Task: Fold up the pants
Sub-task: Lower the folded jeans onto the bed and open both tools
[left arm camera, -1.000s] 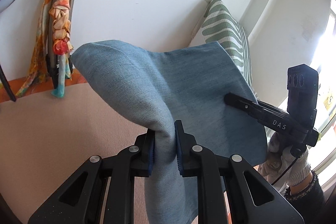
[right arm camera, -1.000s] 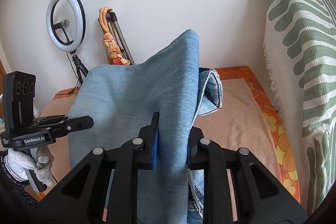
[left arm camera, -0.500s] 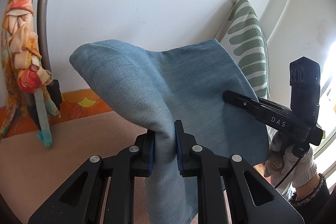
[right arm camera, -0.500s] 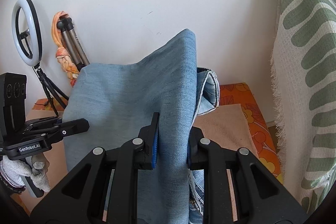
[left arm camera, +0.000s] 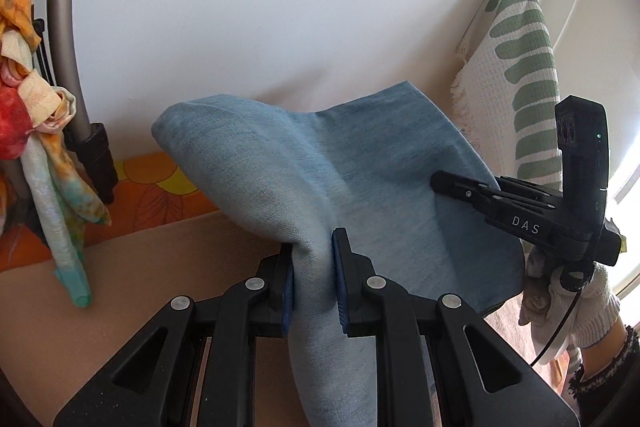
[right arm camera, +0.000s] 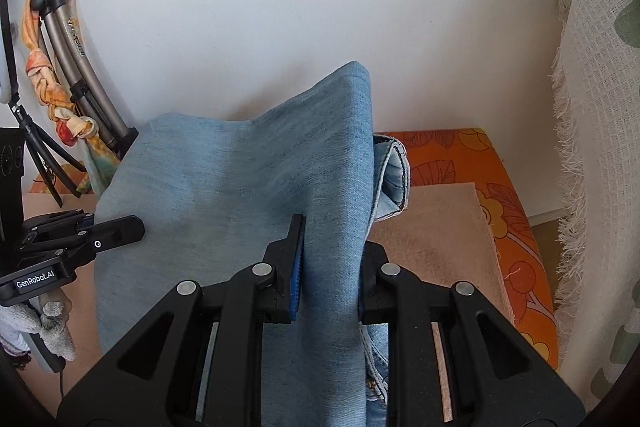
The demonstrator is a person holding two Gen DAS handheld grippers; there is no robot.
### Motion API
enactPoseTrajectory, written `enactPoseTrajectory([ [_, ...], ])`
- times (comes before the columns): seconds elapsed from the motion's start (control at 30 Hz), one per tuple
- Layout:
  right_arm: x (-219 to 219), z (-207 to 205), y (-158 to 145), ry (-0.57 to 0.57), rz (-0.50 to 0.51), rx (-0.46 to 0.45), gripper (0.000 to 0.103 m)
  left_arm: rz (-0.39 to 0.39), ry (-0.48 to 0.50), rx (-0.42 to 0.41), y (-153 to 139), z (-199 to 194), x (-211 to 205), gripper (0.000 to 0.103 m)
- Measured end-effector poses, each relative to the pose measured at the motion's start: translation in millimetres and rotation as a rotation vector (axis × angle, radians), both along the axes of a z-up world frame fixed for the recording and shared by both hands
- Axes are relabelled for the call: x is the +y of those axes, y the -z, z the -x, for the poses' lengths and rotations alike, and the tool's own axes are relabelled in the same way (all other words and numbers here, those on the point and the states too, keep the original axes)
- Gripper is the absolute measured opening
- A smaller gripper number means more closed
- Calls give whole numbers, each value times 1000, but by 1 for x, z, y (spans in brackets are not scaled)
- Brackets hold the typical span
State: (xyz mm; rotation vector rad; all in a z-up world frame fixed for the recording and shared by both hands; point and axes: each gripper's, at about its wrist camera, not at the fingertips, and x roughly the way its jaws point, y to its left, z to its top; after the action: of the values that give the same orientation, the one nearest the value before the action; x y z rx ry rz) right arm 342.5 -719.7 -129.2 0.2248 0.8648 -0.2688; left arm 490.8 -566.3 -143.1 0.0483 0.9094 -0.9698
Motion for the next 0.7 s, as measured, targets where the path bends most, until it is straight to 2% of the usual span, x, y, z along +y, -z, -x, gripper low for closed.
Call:
enactPoseTrajectory([
  [0.1,-3,-1,5,30,34,34,28,-39,-4,-32,-1,2,-3,19],
  [0.2,-1,-2,6,70,104,67,45,-82,-16,-81,-3,6,-1,21],
  [0.27,-3,4,4,90,112,60,58,-96,-19,-90,-5,7,3,26],
  [0.3,-2,6,2,98,114,54,60,-95,-23,-88,-6,7,5,34],
  [0.37,2,10,-3,110,131,49,68,-73,-31,-88,-12,10,11,38],
  [0.7,38,43,-39,137,169,28,79,-39,-24,-123,-52,51,35,54],
])
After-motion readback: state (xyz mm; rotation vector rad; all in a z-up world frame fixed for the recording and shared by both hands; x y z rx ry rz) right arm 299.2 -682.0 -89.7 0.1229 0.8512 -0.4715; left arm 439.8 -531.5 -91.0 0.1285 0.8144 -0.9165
